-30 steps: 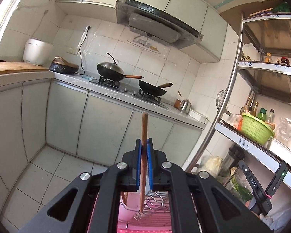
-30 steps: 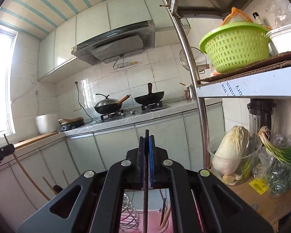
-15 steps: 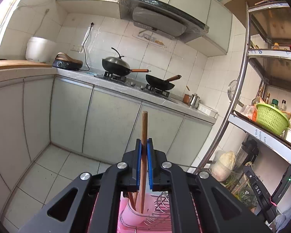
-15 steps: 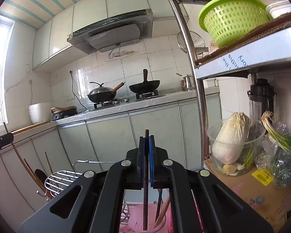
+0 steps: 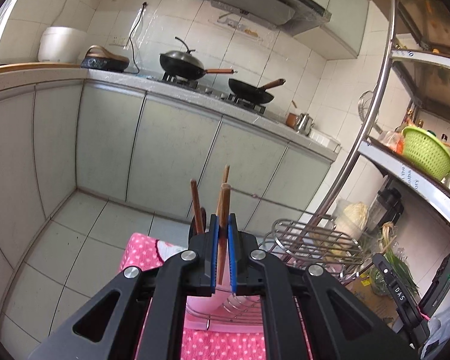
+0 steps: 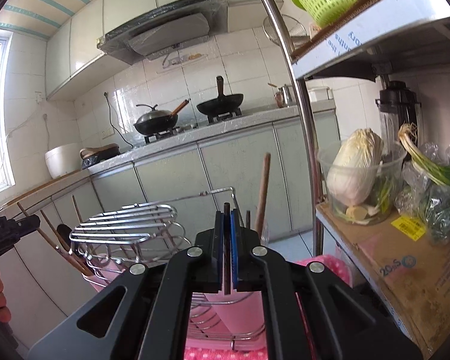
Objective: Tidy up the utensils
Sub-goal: 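Open the left tool over the pink cup while the right tool drops its chopstick in, then lower the right tool and grasp the clear plastic spoon, then lower the left tool and grasp the gold spoon by its handle, then lift the gold spoon with the left tool while the right tool carries the clear spoon over the cup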
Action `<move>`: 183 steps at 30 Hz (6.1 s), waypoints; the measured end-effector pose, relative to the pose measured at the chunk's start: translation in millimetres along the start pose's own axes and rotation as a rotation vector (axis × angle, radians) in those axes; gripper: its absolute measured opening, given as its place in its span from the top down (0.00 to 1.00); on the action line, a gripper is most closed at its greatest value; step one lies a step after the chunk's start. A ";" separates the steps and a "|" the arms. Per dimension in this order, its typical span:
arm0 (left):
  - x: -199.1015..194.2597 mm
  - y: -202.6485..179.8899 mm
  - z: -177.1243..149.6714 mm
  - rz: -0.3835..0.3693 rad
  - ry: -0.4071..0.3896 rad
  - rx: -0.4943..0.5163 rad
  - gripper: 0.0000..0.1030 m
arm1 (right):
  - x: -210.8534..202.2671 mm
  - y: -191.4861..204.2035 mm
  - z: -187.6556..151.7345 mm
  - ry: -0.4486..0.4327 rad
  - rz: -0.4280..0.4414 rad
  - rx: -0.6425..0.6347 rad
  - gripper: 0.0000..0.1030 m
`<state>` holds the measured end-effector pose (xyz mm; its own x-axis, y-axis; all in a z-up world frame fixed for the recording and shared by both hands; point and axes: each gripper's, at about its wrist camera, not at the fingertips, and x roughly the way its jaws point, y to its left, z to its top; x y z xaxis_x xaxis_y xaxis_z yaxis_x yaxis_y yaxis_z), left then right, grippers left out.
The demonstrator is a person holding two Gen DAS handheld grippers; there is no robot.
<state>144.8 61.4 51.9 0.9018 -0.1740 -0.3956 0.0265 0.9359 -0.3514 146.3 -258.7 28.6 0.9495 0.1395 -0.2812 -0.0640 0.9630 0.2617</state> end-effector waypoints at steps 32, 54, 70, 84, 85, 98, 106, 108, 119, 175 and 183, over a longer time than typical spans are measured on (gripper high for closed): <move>45.7 14.1 3.4 0.050 0.044 -0.037 0.57 | 25.9 -10.9 -1.1 0.171 0.068 0.045 0.78; -10.8 24.7 1.3 0.019 -0.027 -0.079 0.44 | -34.9 -9.3 -20.2 0.191 0.064 0.050 0.59; -51.0 25.3 -69.0 -0.029 0.104 -0.019 0.44 | 16.9 2.8 -167.6 0.897 0.232 0.307 0.59; -39.7 33.9 -109.8 -0.027 0.228 -0.042 0.44 | 41.4 34.3 -200.0 0.923 0.209 0.222 0.95; -37.1 32.9 -111.7 -0.025 0.238 -0.038 0.44 | 38.6 32.6 -196.4 0.907 0.211 0.224 0.96; 57.4 -20.9 -178.9 -0.167 0.787 -0.048 0.63 | -2.3 -32.6 -153.9 0.745 0.016 0.236 0.97; 110.6 -56.5 -213.6 -0.066 0.964 0.025 0.80 | -2.7 -46.9 -174.4 0.763 0.002 0.259 0.96; 117.7 -63.2 -216.9 -0.049 0.975 0.048 0.83 | -3.4 -51.0 -176.0 0.771 0.002 0.266 0.96; 132.9 -106.1 -225.7 0.067 0.928 0.294 0.95 | -2.1 -51.8 -184.5 0.782 -0.026 0.244 0.96; -20.0 -12.9 -97.0 -0.223 0.328 0.098 0.97 | -39.2 -37.2 -125.6 0.550 0.099 0.292 0.97; -44.7 -2.5 -76.9 -0.208 0.212 0.051 0.97 | -66.7 -15.7 -79.7 0.359 0.119 0.212 0.97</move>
<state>71.2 43.3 5.2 0.7644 -0.4191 -0.4899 0.2281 0.8865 -0.4026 59.4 -264.7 -30.4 0.7696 0.3539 -0.5315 -0.0658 0.8719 0.4853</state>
